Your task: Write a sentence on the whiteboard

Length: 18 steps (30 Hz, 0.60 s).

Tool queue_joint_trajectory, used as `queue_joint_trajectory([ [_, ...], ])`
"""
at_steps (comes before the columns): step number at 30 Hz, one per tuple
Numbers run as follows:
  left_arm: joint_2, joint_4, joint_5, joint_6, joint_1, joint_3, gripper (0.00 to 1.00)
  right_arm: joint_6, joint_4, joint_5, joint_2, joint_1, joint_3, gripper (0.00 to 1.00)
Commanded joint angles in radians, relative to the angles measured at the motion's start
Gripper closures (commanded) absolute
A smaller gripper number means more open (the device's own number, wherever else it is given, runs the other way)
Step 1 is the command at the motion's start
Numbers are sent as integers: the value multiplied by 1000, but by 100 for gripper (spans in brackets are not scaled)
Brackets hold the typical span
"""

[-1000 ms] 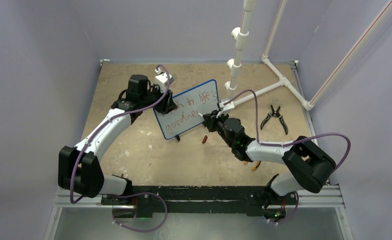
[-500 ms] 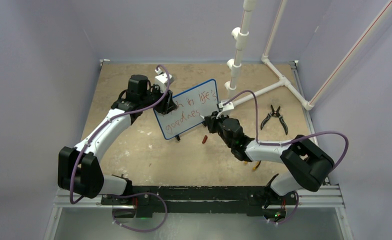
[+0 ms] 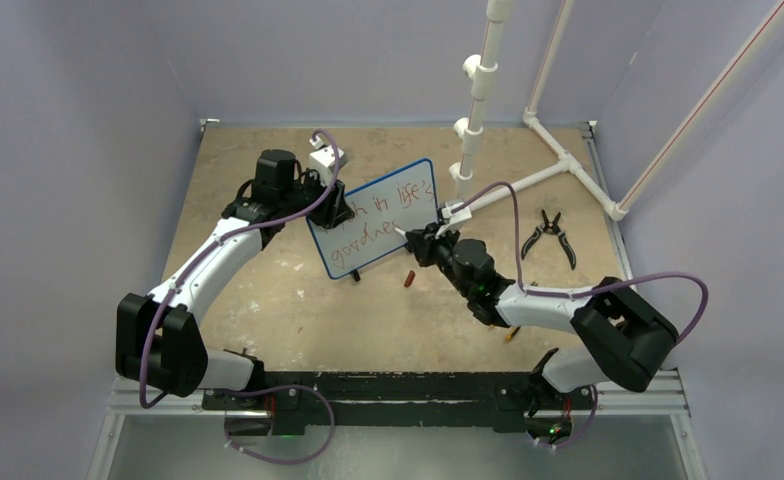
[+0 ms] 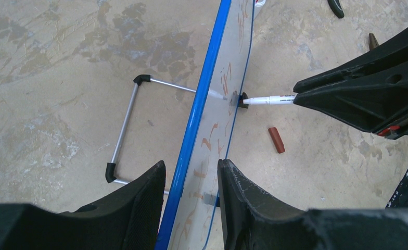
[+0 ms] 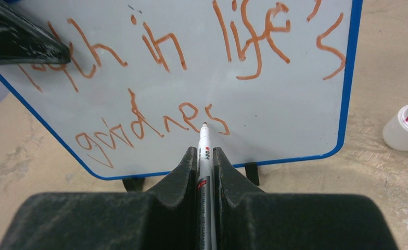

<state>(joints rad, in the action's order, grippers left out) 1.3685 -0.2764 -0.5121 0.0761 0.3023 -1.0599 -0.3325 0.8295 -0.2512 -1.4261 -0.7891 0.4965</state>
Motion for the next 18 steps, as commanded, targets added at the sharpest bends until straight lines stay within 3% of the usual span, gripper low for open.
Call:
queue_joint_trajectory([
  [1,-34,31,-23,26,0,4,100,-1,24,-60,47,7,3,100],
  [18,-31,32,-24,26,1,5,100,14,51,-83,0,45,68,100],
])
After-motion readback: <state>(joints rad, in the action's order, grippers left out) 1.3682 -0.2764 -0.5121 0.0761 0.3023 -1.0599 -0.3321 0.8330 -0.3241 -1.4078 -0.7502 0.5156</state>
